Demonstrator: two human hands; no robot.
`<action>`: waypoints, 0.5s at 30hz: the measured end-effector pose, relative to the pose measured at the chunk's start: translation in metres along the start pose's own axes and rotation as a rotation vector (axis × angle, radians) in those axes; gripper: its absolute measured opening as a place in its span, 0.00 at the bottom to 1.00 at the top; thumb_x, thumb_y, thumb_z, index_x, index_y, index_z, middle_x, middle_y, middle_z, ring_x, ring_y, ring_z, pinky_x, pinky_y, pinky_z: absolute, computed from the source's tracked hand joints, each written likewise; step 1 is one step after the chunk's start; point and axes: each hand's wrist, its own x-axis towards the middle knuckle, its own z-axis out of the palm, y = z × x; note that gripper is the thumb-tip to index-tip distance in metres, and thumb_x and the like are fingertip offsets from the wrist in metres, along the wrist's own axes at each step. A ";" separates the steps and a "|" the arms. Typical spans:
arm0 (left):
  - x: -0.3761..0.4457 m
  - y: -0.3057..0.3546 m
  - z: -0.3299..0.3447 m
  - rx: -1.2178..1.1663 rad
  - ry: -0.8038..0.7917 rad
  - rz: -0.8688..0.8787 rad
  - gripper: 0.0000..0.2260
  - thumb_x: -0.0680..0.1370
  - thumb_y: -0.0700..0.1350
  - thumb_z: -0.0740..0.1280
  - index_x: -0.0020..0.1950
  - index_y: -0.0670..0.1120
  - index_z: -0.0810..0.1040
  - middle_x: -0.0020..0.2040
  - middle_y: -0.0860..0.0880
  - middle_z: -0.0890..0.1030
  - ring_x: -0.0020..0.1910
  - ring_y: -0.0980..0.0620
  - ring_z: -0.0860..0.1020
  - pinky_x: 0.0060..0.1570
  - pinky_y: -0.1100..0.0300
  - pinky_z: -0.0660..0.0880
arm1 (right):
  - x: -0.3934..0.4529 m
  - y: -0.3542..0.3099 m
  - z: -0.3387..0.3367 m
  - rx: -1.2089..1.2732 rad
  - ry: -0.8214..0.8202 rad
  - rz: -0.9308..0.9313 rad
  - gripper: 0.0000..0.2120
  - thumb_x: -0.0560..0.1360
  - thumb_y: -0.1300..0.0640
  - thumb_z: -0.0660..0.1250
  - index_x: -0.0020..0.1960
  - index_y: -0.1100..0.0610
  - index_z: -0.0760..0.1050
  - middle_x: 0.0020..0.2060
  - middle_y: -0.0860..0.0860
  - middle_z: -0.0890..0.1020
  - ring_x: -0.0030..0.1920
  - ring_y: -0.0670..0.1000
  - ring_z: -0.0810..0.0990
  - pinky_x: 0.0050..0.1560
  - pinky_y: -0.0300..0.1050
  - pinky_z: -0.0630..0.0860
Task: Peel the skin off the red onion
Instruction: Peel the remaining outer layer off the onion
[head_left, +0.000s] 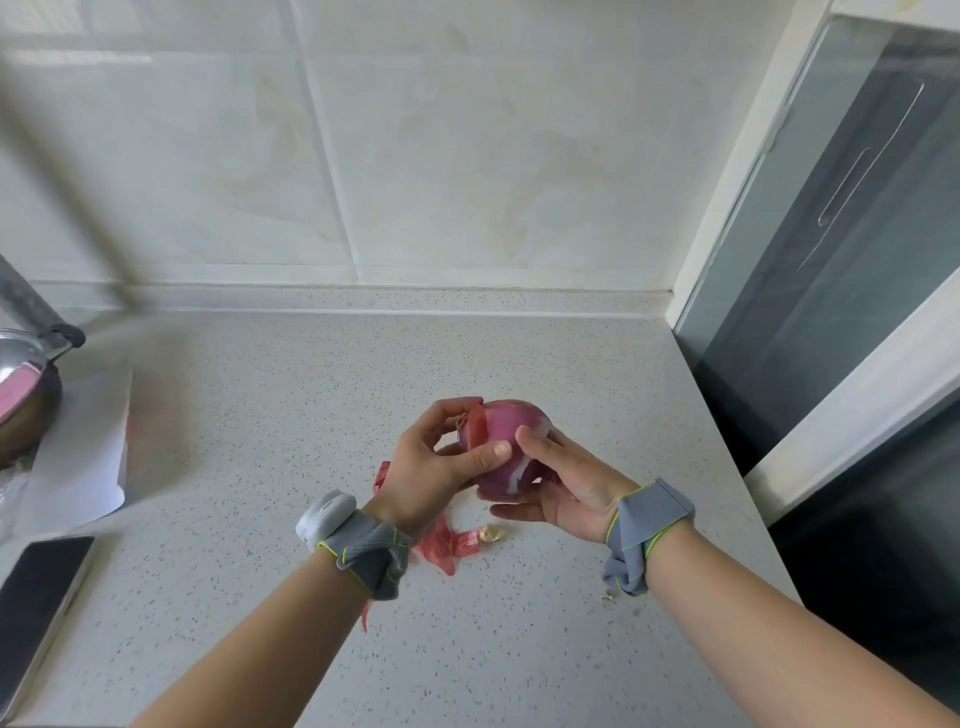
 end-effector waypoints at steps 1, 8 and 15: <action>0.001 0.001 0.000 -0.041 -0.005 -0.013 0.20 0.61 0.45 0.77 0.51 0.47 0.78 0.59 0.43 0.76 0.52 0.41 0.80 0.46 0.48 0.81 | 0.000 -0.001 0.002 0.010 0.014 -0.023 0.46 0.47 0.44 0.82 0.61 0.55 0.72 0.51 0.60 0.80 0.43 0.59 0.84 0.41 0.51 0.82; 0.011 0.003 -0.006 -0.028 0.105 0.033 0.04 0.72 0.37 0.67 0.44 0.42 0.80 0.52 0.46 0.80 0.48 0.47 0.79 0.35 0.62 0.81 | -0.001 -0.003 0.003 -0.021 0.091 -0.086 0.30 0.62 0.55 0.71 0.63 0.53 0.70 0.53 0.55 0.78 0.47 0.56 0.81 0.40 0.48 0.82; 0.015 -0.007 -0.008 0.130 0.206 0.087 0.04 0.74 0.35 0.66 0.40 0.41 0.80 0.38 0.44 0.80 0.35 0.51 0.81 0.30 0.64 0.79 | 0.003 0.004 -0.006 -0.118 0.055 -0.055 0.36 0.53 0.52 0.76 0.60 0.50 0.71 0.55 0.53 0.77 0.47 0.55 0.82 0.39 0.47 0.82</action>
